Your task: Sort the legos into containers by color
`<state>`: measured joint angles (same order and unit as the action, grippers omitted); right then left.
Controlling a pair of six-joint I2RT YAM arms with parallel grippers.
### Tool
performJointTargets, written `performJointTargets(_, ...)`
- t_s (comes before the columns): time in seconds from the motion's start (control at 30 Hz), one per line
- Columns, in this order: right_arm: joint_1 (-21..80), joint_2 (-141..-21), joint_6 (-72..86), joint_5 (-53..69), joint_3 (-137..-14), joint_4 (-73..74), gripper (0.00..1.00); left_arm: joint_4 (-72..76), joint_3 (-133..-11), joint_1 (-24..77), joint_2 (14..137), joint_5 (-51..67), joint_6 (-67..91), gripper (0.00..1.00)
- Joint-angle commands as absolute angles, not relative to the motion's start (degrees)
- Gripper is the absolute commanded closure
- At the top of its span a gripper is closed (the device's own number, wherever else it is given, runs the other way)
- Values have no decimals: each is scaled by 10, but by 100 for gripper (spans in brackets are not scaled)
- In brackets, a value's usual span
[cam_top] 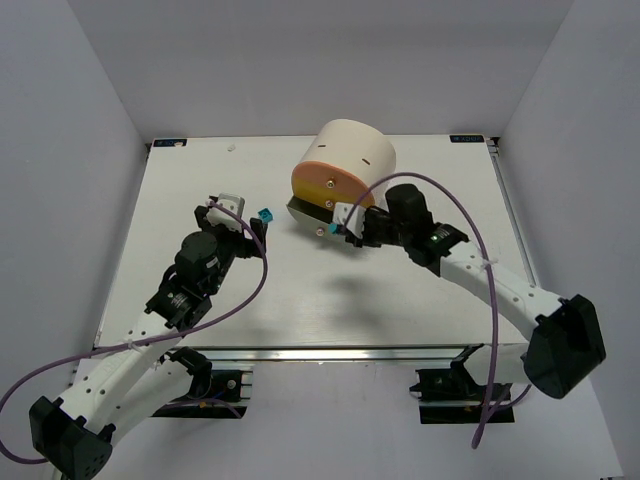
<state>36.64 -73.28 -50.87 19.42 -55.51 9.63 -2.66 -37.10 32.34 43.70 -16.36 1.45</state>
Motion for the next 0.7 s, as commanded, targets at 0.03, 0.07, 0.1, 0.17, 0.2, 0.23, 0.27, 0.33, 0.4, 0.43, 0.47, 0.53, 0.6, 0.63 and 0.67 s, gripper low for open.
performJointTargets(0.03,393,-784,-374,49,-610,7,100,-25,-368,321,435,-184,7,6)
performJointTargets(0.07,398,-792,-370,31,-613,-20,100,-25,-369,321,435,-185,6,6)
performJointTargets(0.1,402,-810,-367,3,-615,-26,100,-25,-369,321,434,-185,6,6)
performJointTargets(0.17,406,-832,-365,-22,-628,-30,100,-25,-368,321,434,-187,5,6)
performJointTargets(0.2,407,-837,-364,-27,-628,-32,100,-25,-367,321,433,-187,5,6)
performJointTargets(0.23,408,-841,-363,-32,-630,-33,100,-24,-367,321,433,-188,5,6)
performJointTargets(0.27,410,-845,-362,-39,-631,-34,100,-25,-367,321,433,-187,5,6)
performJointTargets(0.33,412,-860,-359,-54,-633,-34,100,-24,-368,321,433,-185,5,6)
performJointTargets(0.4,412,-874,-363,-75,-635,-38,100,-25,-368,321,432,-184,5,6)
performJointTargets(0.43,413,-881,-363,-82,-637,-40,100,-25,-368,321,432,-184,6,6)
performJointTargets(0.47,414,-885,-362,-93,-640,-41,100,-25,-368,321,432,-184,5,6)
performJointTargets(0.53,414,-903,-359,-119,-646,-42,99,-24,-368,321,431,-185,6,6)
performJointTargets(0.6,414,-917,-355,-137,-649,-44,95,-25,-367,321,428,-186,6,6)
performJointTargets(0.63,413,-920,-356,-139,-649,-43,93,-24,-367,321,428,-186,6,6)
performJointTargets(0.67,414,-924,-357,-139,-649,-41,87,-25,-368,321,428,-186,6,6)
